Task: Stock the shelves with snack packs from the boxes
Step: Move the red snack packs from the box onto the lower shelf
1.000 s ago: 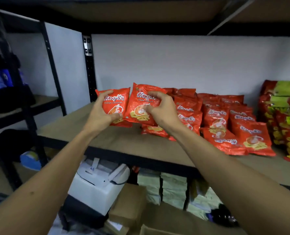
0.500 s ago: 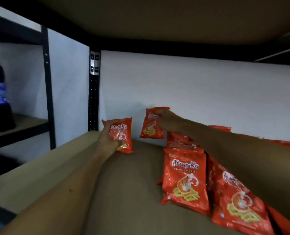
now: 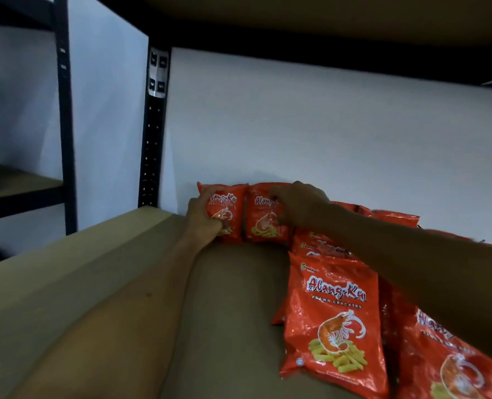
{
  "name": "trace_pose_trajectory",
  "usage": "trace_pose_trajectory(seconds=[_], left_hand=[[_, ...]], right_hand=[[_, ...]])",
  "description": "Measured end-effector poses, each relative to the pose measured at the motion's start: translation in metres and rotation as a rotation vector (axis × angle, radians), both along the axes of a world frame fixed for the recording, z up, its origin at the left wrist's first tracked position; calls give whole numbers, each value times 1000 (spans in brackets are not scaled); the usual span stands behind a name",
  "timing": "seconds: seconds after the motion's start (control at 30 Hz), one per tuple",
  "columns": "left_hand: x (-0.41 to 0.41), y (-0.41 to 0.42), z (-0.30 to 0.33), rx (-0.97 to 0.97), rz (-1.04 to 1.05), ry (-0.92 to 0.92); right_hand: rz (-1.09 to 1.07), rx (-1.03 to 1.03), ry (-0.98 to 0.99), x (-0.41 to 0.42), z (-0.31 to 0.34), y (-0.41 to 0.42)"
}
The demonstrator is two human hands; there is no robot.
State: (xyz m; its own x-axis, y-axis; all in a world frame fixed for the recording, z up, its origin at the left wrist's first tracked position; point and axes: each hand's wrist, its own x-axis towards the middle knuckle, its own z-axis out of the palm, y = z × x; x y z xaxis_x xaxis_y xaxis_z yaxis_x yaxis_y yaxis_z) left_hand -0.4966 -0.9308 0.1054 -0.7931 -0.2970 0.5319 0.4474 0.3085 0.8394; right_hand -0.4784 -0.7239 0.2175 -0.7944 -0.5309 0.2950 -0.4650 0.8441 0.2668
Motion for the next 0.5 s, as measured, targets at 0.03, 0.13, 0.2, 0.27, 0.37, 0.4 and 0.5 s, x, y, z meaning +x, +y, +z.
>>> trace_pose_trajectory(seconds=[0.03,0.13,0.2,0.27,0.37,0.4,0.5], left_hand=[[-4,4,0,-18,48,-24],[-11,7,-7,-117,131,-54],[-10,3,-13,-141,125,-61],[-7,-2,-18,-140,132,-41],[-4,-3,-20,-105,99,-15],[-5,-3,-20,-120,94,-26],[-10,-3,-22,-218,84,-39]], right_hand=[[-29,20,6,-4,-2,2],[-66,63,15,-10,-6,5],[-80,128,65,-9,-11,-1],[-104,197,165,-8,-18,-8],[-158,232,235,-7,-23,-13],[-168,229,243,-8,-23,-13],[-158,192,228,-13,-24,-13]])
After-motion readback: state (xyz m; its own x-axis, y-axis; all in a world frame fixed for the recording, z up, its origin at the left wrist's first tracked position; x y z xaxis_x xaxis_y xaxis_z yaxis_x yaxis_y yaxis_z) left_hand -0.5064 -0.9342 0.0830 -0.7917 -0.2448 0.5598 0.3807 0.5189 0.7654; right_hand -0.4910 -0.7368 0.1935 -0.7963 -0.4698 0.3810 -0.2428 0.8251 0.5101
